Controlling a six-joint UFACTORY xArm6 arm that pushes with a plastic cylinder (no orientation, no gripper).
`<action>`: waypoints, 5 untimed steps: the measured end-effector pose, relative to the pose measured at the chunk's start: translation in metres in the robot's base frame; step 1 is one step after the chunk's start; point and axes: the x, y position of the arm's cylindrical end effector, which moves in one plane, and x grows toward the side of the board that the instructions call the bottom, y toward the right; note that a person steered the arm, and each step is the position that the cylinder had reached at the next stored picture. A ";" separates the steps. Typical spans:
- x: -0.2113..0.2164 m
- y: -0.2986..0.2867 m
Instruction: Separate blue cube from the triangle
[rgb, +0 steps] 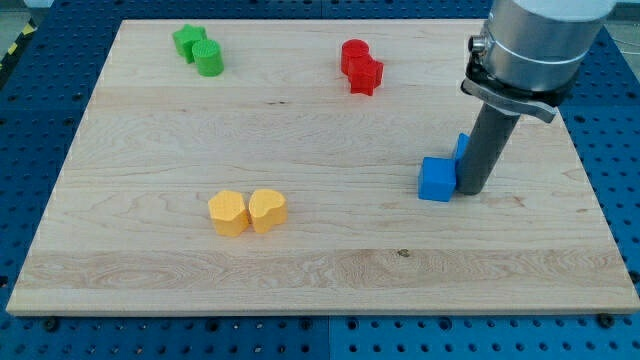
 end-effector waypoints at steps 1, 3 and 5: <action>0.006 0.024; 0.017 -0.021; 0.009 -0.090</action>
